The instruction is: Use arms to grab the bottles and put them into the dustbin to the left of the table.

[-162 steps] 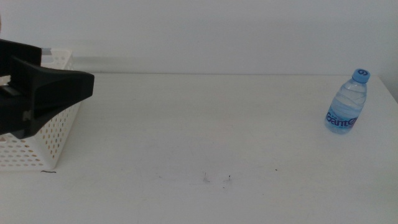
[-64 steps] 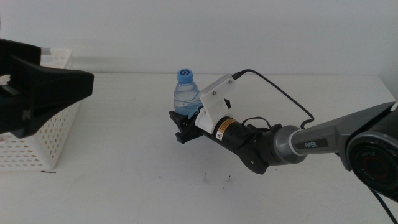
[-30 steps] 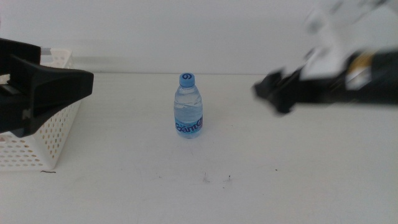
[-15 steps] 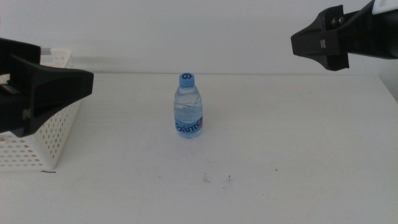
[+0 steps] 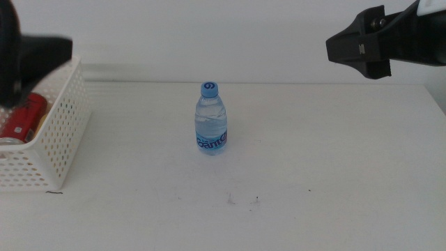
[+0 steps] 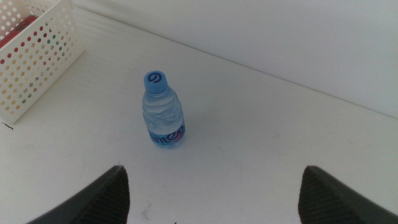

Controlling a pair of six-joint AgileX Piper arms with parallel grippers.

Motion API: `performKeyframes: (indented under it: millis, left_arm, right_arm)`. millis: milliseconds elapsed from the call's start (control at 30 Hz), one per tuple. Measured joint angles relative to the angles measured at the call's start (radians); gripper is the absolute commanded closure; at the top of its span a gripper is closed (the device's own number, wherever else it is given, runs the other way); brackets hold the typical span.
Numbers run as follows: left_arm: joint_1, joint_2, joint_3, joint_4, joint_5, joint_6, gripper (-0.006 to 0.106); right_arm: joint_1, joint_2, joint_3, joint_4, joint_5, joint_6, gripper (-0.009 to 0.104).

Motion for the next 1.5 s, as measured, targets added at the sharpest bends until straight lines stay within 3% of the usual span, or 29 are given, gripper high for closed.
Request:
performKeyframes:
  millis: [100, 233, 333, 633, 1033, 1233, 1500]
  left_arm:
    - [-0.089, 0.005, 0.081, 0.044, -0.237, -0.038, 0.007]
    - [-0.317, 0.056, 0.298, 0.263, -0.698, -0.198, 0.007]
    - [-0.385, 0.112, 0.482, 0.334, -0.966, -0.338, 0.007]
    - [-0.393, 0.307, 0.742, 0.323, -1.228, -0.439, 0.007]
    - [-0.393, 0.541, 0.746, 0.344, -1.424, -0.522, 0.007]
    - [-0.393, 0.778, 0.738, 0.325, -1.712, -0.547, 0.007]
    - [-0.393, 1.048, 0.545, 0.312, -1.822, -0.584, 0.007]
  right_arm:
    - [0.0, 0.0, 0.0, 0.0, 0.0, 0.0, 0.009]
    - [0.0, 0.0, 0.0, 0.0, -0.003, 0.0, 0.009]
    - [0.0, 0.0, 0.0, 0.0, -0.003, 0.0, 0.009]
    - [0.0, 0.0, 0.0, -0.008, -0.003, 0.0, 0.009]
    - [0.0, 0.0, 0.0, -0.01, -0.003, 0.0, 0.009]
    - [0.0, 0.0, 0.0, -0.01, -0.003, 0.0, 0.009]
    - [0.0, 0.0, 0.0, -0.01, -0.003, 0.0, 0.009]
